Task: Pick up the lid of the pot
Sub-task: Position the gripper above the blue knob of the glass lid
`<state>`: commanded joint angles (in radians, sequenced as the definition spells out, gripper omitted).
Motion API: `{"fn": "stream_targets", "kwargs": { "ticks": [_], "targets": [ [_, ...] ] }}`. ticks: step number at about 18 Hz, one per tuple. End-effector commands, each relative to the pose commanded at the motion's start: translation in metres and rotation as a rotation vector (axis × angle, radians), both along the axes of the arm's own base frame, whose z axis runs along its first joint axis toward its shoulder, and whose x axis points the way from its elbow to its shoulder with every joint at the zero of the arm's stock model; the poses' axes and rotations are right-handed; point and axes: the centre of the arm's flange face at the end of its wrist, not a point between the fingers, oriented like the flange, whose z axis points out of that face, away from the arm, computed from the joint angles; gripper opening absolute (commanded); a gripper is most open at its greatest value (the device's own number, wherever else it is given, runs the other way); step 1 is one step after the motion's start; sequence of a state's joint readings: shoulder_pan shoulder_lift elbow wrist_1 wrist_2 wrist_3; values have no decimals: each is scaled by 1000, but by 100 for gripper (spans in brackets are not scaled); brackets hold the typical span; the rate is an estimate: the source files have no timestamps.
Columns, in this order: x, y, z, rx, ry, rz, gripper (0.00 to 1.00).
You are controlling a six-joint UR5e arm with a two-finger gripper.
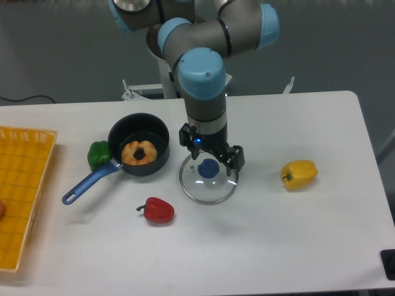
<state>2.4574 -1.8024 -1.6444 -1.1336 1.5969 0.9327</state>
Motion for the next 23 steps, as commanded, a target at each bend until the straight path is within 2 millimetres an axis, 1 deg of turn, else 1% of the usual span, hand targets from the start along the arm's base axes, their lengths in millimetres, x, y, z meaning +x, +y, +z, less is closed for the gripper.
{"fn": "stream_targets", "kwargs": {
  "ticks": [4, 6, 10, 11, 14, 18, 19, 21, 22, 23],
  "targets": [
    [0, -4, -7, -23, -3, -49, 100],
    [0, -5, -7, -21, -3, -51, 100],
    [2, -7, -15, -21, -18, -38, 100],
    [5, -9, -21, -27, -25, -40, 100],
    [2, -13, -22, -19, -15, -29, 100],
    [8, -10, -23, -24, -19, -39, 100],
    [9, -10, -25, -26, -26, -44, 100],
    [17, -14, -43, -44, -57, -57, 100],
    [21, -13, -50, -54, -65, -75, 100],
    [25, -10, -52, -63, -66, -110, 100]
  ]
}}
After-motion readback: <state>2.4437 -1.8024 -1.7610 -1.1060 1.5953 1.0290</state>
